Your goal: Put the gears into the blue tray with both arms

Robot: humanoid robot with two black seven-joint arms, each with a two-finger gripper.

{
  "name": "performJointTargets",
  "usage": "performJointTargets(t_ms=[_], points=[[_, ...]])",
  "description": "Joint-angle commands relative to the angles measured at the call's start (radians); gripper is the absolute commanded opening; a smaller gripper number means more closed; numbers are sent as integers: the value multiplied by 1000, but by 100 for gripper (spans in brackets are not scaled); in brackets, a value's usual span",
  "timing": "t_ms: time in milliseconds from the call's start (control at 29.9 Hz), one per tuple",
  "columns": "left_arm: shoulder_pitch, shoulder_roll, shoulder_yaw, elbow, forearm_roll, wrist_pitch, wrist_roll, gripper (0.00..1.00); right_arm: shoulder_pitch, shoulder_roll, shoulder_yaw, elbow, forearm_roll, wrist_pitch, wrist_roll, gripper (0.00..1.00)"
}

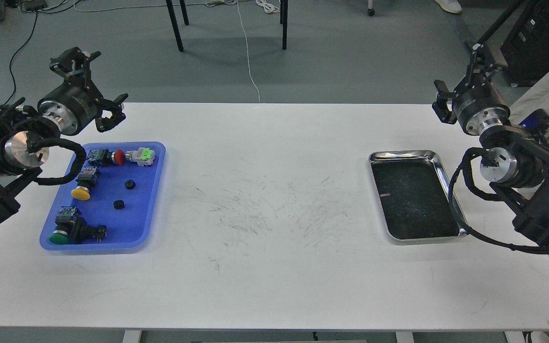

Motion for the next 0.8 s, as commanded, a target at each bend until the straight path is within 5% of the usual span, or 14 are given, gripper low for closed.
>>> performJointTargets(t_ms=[0, 769], points=[[0, -3, 3, 1, 4, 1, -1, 99, 4, 27, -15, 1, -14, -3, 8, 99], [-10, -18, -2, 43, 5, 12, -48, 99, 11, 44, -4, -1, -13, -31, 9, 99]])
